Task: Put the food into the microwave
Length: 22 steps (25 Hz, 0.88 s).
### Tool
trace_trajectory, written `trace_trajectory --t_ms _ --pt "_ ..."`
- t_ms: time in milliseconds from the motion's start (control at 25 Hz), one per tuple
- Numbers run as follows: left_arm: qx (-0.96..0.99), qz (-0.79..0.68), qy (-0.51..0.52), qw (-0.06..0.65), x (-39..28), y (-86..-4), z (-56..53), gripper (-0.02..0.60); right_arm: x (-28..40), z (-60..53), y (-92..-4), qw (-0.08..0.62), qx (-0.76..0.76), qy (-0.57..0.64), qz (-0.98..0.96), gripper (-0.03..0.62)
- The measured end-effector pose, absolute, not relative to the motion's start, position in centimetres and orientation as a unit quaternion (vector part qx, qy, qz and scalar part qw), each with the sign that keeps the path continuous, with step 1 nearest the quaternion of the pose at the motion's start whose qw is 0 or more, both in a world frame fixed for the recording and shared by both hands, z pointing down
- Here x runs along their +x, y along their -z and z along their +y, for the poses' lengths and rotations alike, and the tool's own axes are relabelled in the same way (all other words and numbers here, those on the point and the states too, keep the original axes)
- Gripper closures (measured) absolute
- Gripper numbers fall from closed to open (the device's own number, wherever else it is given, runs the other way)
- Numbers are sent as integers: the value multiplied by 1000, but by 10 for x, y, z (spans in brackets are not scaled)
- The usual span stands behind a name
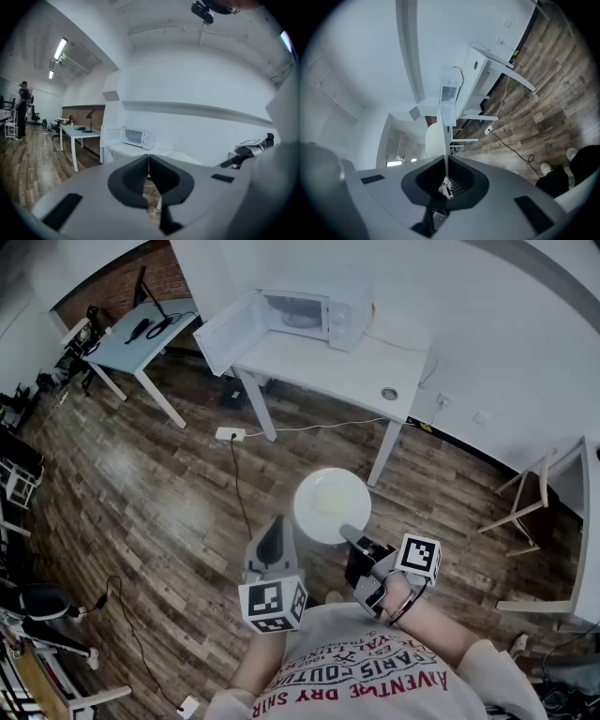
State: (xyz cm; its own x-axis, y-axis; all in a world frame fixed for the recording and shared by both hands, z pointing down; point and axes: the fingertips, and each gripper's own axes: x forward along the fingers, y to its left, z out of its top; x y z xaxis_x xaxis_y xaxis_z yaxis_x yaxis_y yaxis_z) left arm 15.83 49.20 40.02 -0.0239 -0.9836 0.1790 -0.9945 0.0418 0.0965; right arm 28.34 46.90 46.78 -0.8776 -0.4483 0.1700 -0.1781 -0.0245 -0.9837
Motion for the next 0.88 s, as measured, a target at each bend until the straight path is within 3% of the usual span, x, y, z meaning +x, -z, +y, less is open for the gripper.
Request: trace_trajectory --t_ms 880 --pt "703 -701 -29 117 157 -409 482 575 286 464 -475 93 -249 683 680 572"
